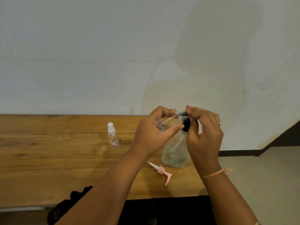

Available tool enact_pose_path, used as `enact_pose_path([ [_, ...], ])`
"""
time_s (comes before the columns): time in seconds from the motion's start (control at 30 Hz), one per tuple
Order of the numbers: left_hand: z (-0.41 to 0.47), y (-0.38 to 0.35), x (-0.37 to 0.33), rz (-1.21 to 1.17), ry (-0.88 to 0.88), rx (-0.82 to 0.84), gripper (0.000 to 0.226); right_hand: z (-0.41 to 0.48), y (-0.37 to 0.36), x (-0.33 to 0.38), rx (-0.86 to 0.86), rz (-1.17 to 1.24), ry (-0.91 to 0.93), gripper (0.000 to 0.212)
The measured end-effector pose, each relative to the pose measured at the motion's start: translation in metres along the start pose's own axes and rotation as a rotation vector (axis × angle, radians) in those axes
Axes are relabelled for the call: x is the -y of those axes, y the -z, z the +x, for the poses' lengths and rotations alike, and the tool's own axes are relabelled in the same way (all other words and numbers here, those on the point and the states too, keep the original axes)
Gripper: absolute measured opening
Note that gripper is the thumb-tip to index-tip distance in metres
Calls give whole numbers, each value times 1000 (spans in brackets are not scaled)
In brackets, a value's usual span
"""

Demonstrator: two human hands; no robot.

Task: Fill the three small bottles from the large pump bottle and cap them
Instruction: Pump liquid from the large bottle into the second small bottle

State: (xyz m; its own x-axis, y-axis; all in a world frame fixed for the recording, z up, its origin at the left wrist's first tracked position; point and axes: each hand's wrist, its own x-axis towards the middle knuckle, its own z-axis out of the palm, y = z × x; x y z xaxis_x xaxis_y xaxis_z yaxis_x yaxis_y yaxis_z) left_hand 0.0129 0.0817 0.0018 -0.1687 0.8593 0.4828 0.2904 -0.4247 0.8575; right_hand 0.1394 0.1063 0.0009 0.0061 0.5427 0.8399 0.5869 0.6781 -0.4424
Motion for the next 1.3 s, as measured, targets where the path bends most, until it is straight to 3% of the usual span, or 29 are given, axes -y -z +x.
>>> enact_pose_path([
  [0.63,0,5,-8,11,49,48,40,-1,0,2,3,-19,-11,25],
  [1.07,-1,5,-4,-4,66,60,35,-6,-2,1,0,14,-42,27],
  [1.3,4,6,-4,17,65,70,38,-2,1,-5,43,-52,23,23],
])
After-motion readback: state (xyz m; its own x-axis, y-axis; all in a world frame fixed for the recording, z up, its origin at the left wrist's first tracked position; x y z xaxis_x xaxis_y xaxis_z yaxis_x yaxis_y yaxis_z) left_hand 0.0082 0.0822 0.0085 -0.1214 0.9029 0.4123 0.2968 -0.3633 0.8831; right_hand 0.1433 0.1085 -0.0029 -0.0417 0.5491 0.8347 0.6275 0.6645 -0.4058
